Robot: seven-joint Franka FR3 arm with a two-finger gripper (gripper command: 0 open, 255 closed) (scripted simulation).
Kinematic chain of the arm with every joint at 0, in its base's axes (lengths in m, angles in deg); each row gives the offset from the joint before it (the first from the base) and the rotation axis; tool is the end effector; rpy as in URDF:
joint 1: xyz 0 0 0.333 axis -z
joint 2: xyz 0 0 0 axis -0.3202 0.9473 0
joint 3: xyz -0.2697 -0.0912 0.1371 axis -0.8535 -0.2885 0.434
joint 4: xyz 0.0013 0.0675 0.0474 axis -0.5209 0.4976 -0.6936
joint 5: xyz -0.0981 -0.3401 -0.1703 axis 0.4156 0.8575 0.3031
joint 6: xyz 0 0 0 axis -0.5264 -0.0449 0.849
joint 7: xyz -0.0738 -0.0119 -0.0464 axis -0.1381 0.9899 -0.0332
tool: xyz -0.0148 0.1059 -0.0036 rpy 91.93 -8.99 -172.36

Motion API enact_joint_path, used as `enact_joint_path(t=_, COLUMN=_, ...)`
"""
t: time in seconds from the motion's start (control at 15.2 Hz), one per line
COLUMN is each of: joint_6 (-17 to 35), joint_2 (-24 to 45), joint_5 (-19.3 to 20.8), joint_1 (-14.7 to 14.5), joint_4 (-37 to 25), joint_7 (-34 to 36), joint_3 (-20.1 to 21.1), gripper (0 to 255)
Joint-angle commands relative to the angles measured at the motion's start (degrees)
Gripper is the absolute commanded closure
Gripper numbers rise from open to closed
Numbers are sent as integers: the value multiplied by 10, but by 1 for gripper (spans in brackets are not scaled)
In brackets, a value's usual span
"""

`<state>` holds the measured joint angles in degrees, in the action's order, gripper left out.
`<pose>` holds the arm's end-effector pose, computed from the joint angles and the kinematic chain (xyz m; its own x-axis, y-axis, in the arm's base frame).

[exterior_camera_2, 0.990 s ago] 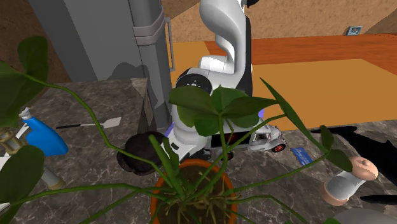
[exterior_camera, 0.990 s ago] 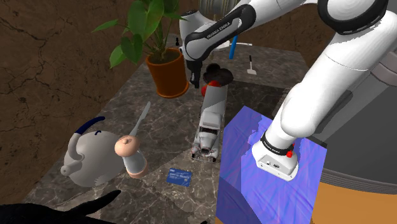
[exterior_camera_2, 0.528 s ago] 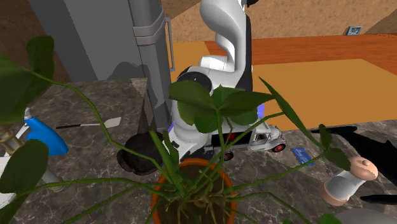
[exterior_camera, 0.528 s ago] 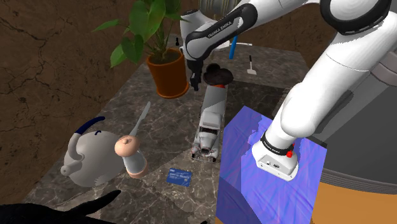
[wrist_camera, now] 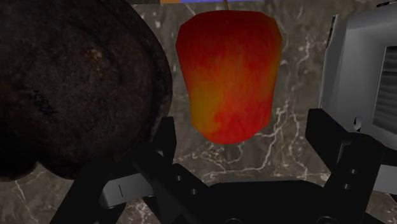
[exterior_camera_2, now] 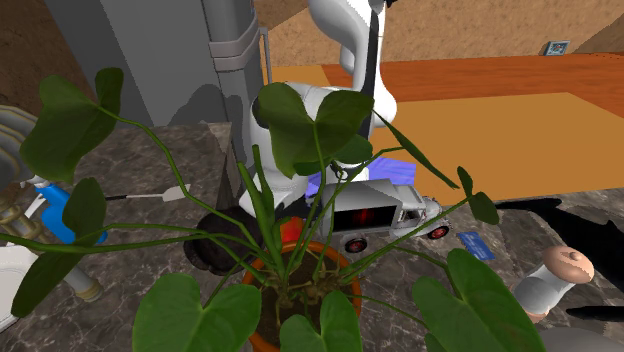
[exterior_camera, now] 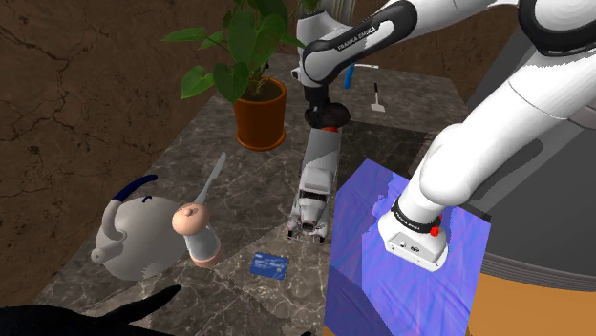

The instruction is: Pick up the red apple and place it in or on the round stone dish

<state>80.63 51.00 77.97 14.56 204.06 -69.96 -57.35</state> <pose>0.4269 -0.0277 0.3621 0.8427 0.5054 -0.1856 0.5116 -0.8590 -0.0165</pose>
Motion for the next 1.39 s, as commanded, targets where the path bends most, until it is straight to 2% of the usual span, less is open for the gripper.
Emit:
enact_joint_path(t=0.0, joint_6=13, joint_2=2, joint_5=2, joint_1=2, joint_4=12, joint_7=-5, joint_3=-3, gripper=0)
enact_joint_path(t=0.33, joint_6=53, joint_2=19, joint_5=5, joint_1=4, joint_4=34, joint_7=-4, joint_3=-6, gripper=0)
enact_joint_path(t=0.79, joint_6=53, joint_2=19, joint_5=5, joint_1=4, joint_4=34, joint_7=-4, joint_3=-6, gripper=0)
enact_joint_path(t=0.86, joint_6=53, joint_2=19, joint_5=5, joint_1=4, joint_4=34, joint_7=-4, joint_3=-6, gripper=255)
enact_joint_path(t=1.32, joint_6=53, joint_2=21, joint_5=4, joint_1=4, joint_4=33, joint_7=-4, joint_3=-6, gripper=255)
